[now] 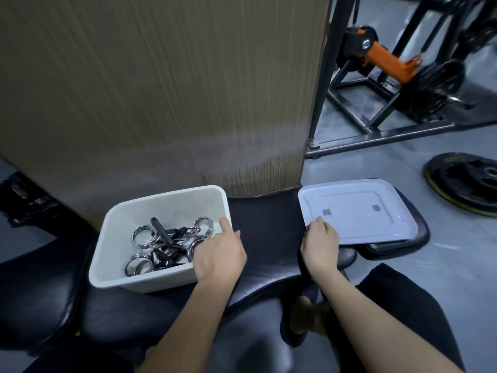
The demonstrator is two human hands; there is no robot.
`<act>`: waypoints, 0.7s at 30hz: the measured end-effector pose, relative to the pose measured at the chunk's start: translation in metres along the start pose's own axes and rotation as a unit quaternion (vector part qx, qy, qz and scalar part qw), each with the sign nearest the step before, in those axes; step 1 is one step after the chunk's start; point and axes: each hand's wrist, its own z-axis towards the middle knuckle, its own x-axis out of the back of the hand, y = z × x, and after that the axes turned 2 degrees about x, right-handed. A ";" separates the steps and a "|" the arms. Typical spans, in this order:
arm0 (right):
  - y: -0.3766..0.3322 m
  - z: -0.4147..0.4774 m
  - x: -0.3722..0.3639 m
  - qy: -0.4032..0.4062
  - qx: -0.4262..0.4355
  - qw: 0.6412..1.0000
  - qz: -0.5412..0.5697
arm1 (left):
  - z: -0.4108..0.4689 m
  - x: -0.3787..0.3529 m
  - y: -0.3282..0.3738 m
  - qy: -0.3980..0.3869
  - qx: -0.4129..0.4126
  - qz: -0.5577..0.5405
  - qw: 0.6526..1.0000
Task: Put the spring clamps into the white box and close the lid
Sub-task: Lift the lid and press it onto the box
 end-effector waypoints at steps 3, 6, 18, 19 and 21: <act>-0.026 0.002 0.022 0.057 0.035 0.996 0.052 | -0.001 0.003 0.002 -0.008 0.003 -0.011 1.000; -0.056 0.005 0.055 0.062 0.075 0.991 0.096 | -0.002 0.009 0.001 -0.013 0.025 -0.038 0.999; -0.116 -0.027 0.195 0.168 0.066 0.834 0.521 | -0.004 0.041 -0.018 -0.007 0.142 -0.477 0.867; -0.120 -0.029 0.197 0.164 0.052 0.811 0.559 | 0.000 0.047 -0.023 -0.008 0.175 -0.549 0.817; -0.127 -0.032 0.197 0.156 0.022 0.773 0.615 | 0.006 0.061 -0.035 0.000 0.227 -0.613 0.756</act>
